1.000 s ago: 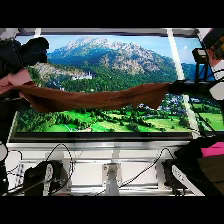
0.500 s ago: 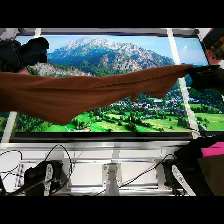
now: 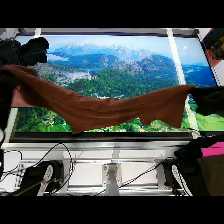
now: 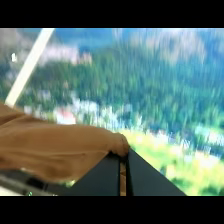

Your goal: Fold the clothes and pants, and hang the long-sleeved shirts on hangers.

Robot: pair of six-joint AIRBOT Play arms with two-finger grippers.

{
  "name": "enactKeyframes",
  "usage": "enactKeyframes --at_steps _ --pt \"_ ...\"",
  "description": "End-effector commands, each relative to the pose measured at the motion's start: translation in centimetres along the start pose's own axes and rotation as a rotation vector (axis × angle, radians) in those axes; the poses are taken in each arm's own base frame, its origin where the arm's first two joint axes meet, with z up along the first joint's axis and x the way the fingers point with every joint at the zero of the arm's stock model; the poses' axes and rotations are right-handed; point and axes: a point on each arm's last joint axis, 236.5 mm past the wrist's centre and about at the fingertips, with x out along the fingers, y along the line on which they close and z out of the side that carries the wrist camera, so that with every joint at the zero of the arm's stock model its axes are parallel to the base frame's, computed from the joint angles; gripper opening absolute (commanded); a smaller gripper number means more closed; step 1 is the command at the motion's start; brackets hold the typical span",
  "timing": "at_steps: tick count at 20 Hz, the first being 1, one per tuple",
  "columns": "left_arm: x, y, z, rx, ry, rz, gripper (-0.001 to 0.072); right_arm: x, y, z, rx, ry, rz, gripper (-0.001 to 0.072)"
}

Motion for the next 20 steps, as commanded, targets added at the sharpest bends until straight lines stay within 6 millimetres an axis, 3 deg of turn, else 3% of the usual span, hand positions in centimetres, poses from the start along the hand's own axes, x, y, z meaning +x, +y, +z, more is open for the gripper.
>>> enactKeyframes --at_steps 1,3,5,8,12,13,15,16,20 --pt "3.9 0.9 -9.5 -0.016 0.271 0.020 0.0020 4.0 -1.9 -4.0 0.069 0.087 -0.017 0.0017" --pt "5.3 0.9 -13.2 0.007 0.344 0.023 0.0020 7.4 -4.2 -5.1 0.108 0.047 -0.059 0.0017" --pt "6.5 0.6 -15.1 0.027 0.354 0.026 0.0021 10.0 -6.3 -5.1 0.143 -0.047 -0.096 0.0017" --pt "8.0 0.4 -15.7 0.052 0.291 0.037 0.0021 12.4 -8.9 -5.2 0.214 -0.166 -0.148 0.0017" --pt "8.4 0.7 -16.1 0.060 0.279 0.049 0.0045 15.4 -10.6 -7.4 0.255 -0.106 -0.175 0.0018" --pt "8.5 0.7 -16.1 0.060 0.280 0.050 0.0178 16.0 -10.9 -7.9 0.260 -0.088 -0.180 0.0018" --pt "8.4 0.7 -16.4 0.059 0.292 0.048 0.0565 17.1 -11.5 -8.4 0.271 -0.067 -0.191 0.0018" --pt "8.3 0.7 -16.7 0.059 0.310 0.046 0.0597 17.6 -11.8 -8.6 0.275 -0.062 -0.196 0.0018" --pt "6.1 0.9 -20.0 0.233 0.511 -0.012 0.0596 18.8 -13.1 -7.9 0.281 -0.100 -0.222 0.0018"
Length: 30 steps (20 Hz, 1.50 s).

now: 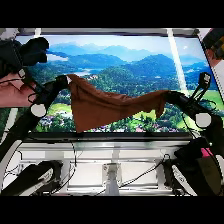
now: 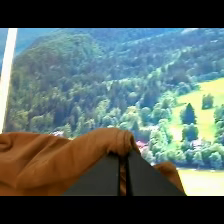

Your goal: Fold the clothes and pants, and hang the long-sleeved shirts on hangers.

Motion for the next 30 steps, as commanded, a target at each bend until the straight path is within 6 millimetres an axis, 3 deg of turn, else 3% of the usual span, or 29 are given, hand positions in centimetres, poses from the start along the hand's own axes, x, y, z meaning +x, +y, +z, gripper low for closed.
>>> enactKeyframes --at_steps 1,3,8,10,13,16,21,30 --pt "-1.3 0.1 -3.9 0.158 0.199 -0.027 0.0596 1.4 -0.8 0.9 0.009 -0.047 -0.020 0.0018" --pt "-3.2 0.8 -6.5 0.199 0.349 -0.030 0.0597 1.7 -1.0 1.2 0.010 -0.059 -0.025 0.0018" --pt "-9.9 5.3 -12.8 0.214 0.747 0.043 0.0574 1.8 -1.1 1.1 0.001 -0.057 -0.030 0.0018" --pt "-12.6 6.3 -16.5 0.179 0.896 0.052 0.0574 1.8 -1.2 1.0 -0.014 -0.055 -0.036 0.0018" --pt "-14.4 5.8 -20.9 0.049 0.962 0.021 0.0575 1.8 -1.2 1.1 -0.015 -0.055 -0.036 0.0018" --pt "-15.4 5.0 -24.0 -0.016 0.988 -0.047 0.0575 1.8 -1.2 1.1 -0.015 -0.056 -0.036 0.0018" --pt "-15.1 5.1 -25.1 0.021 0.959 -0.091 0.0574 1.8 -1.2 1.1 -0.015 -0.055 -0.036 0.0018" --pt "-13.4 6.0 -24.0 0.046 0.871 -0.057 0.0544 1.8 -1.2 1.0 -0.014 -0.051 -0.036 0.0018"
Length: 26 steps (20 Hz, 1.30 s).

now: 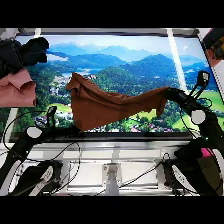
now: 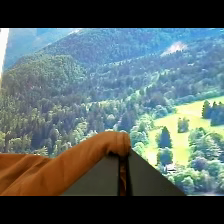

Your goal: Fold the clothes and pants, and hang the long-sleeved shirts on hangers.

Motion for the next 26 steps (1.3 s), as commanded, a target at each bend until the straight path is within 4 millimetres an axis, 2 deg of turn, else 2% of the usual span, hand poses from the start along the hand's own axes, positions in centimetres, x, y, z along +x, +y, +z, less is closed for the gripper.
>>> enactKeyframes --at_steps 1,6,9,11,17,18,20,23,26 --pt "0.1 0.1 0.4 0.009 -0.018 0.007 0.0543 0.0 0.0 -0.1 0.000 0.004 0.000 0.0018" --pt "0.6 -1.8 -0.6 0.067 0.017 -0.028 0.0543 0.0 0.0 -0.1 0.000 0.004 0.000 0.0018" --pt "0.9 -2.2 0.0 0.104 -0.016 -0.022 0.0539 0.0 0.0 -0.1 0.001 0.005 0.000 0.0018" --pt "1.0 -2.0 0.5 0.105 -0.036 -0.012 0.0481 0.0 0.0 -0.2 0.001 0.006 0.000 0.0018" --pt "3.7 0.0 -1.4 0.018 0.074 0.025 0.0479 0.0 0.0 -0.7 0.000 0.028 0.001 0.0018" --pt "4.1 0.1 -1.8 -0.008 0.091 0.022 0.0440 0.0 0.0 -0.7 0.000 0.028 0.001 0.0018" --pt "4.4 0.2 -2.2 -0.034 0.109 0.017 0.0063 0.0 0.0 -0.7 0.000 0.028 0.001 0.0018" --pt "4.0 -0.5 -1.8 0.008 0.102 -0.001 0.0022 0.0 0.0 -0.7 0.000 0.028 0.001 0.0018" --pt "2.2 -2.9 -0.3 0.123 0.074 -0.064 0.0022 -0.1 0.1 -0.5 0.000 0.024 0.002 0.0018"
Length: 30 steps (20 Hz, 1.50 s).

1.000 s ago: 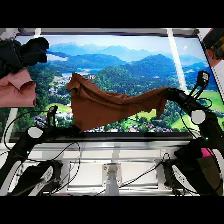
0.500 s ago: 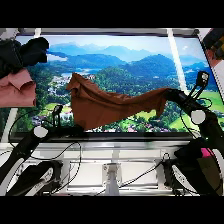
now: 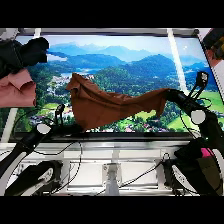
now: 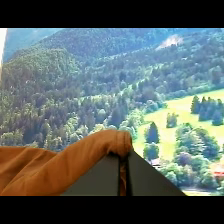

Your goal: Fold the clothes and pants, and hang the long-sleeved shirts on hangers.

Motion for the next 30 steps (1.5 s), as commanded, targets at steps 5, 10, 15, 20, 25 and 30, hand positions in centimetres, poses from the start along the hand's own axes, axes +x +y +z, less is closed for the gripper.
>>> enactKeyframes --at_steps 5,10,15,20,25,30 --pt "-11.3 -7.3 11.2 0.251 -0.425 -0.067 0.0022 -0.9 0.8 2.5 -0.010 -0.053 0.016 0.0018" --pt "-30.5 -7.3 19.9 0.248 -1.143 0.113 0.0021 -1.4 0.7 2.9 -0.091 -0.021 -0.006 0.0018" --pt "-40.1 -5.7 19.5 0.191 -1.481 0.241 0.0022 -2.2 1.3 2.6 -0.112 0.049 0.000 0.0017" --pt "-42.1 -4.9 19.8 0.163 -1.561 0.276 0.0022 -6.6 4.2 5.2 -0.282 0.125 0.060 0.0016" --pt "-44.9 -4.7 19.4 0.137 -1.666 0.303 0.0021 -15.2 8.1 12.9 -0.385 -0.046 0.106 0.0017" --pt "-45.5 -9.4 20.6 0.144 -1.560 0.102 0.0018 -24.9 10.6 17.5 -0.459 -0.188 0.111 0.0014"
